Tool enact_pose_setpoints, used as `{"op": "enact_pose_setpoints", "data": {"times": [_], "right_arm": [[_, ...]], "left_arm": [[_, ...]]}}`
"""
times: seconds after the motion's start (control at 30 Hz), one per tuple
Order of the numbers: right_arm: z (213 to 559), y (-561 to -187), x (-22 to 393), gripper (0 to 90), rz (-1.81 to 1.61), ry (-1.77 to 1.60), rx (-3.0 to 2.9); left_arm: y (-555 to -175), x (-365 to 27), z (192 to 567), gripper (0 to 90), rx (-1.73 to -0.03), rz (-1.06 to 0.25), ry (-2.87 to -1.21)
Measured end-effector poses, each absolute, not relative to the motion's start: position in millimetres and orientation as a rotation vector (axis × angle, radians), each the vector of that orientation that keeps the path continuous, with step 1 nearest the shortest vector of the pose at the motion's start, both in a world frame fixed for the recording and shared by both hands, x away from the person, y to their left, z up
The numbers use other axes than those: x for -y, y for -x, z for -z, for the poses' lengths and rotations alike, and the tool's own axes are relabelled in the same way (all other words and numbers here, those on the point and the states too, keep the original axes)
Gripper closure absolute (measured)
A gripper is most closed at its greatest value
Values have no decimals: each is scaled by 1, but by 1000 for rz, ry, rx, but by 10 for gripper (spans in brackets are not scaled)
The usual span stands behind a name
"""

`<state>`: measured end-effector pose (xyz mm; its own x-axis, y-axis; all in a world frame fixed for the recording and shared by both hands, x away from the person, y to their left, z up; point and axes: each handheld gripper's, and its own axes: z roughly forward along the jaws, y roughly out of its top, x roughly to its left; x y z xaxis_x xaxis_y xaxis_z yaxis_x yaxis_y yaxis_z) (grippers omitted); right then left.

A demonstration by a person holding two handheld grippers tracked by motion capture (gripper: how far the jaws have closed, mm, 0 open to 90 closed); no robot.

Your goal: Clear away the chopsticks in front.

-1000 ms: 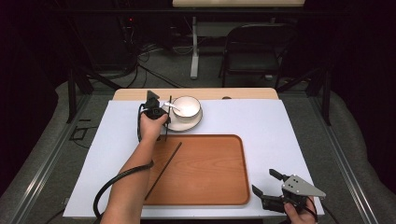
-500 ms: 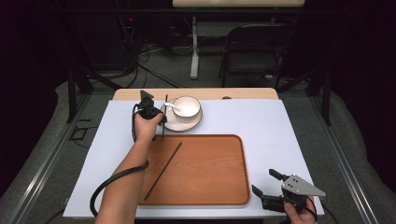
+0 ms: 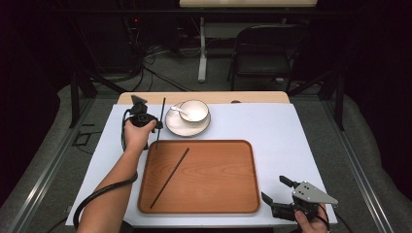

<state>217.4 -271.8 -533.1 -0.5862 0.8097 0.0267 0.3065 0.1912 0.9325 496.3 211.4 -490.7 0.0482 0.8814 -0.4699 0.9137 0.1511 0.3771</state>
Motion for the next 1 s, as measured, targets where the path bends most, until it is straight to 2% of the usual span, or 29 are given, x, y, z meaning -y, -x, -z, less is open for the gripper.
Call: {"op": "enact_pose_setpoints", "data": {"times": [0.4, 0.73, 1.0], "right_arm": [[533, -217, 272, 145, -1389, -1042, -1987], [533, -217, 272, 145, -1384, -1047, -1984], [533, -216, 272, 145, -1381, -1049, -1984]], "left_arm": [[-460, -231, 480, 858, -1734, 69, -1773], [-420, -233, 477, 858, -1646, 117, -1810], [-391, -229, 471, 858, -1566, 103, -1872]]}}
